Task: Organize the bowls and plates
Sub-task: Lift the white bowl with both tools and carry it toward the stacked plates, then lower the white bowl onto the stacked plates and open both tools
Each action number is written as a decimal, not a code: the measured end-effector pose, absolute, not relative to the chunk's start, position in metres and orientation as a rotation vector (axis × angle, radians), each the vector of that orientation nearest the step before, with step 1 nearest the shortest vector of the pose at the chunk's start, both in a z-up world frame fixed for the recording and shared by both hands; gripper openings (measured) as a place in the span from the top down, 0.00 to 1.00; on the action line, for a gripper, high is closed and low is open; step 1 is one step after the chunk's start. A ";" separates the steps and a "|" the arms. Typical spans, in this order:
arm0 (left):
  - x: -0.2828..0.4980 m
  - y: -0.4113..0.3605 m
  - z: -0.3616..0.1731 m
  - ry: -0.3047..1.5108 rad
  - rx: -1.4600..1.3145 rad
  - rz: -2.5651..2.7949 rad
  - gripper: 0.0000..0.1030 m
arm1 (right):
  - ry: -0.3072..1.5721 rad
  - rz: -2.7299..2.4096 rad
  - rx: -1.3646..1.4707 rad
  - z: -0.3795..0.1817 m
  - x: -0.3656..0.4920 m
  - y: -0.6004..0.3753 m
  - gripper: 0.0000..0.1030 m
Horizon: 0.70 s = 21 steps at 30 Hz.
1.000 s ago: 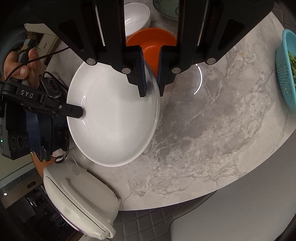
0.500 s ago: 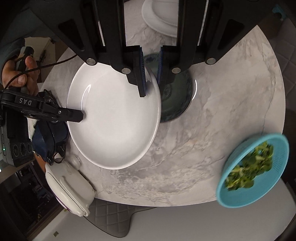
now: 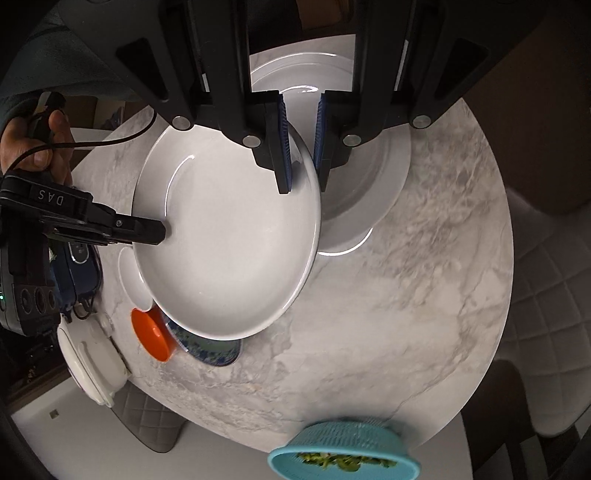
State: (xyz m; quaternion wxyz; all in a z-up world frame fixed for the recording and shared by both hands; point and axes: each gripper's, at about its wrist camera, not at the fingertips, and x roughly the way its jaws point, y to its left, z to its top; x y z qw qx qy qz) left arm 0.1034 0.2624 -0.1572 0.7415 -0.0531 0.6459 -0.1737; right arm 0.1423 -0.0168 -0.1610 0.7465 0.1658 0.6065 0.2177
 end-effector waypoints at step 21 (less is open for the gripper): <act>0.057 0.281 -0.236 1.483 -0.053 -0.296 0.87 | 1.444 0.447 0.159 -0.239 0.105 0.054 0.91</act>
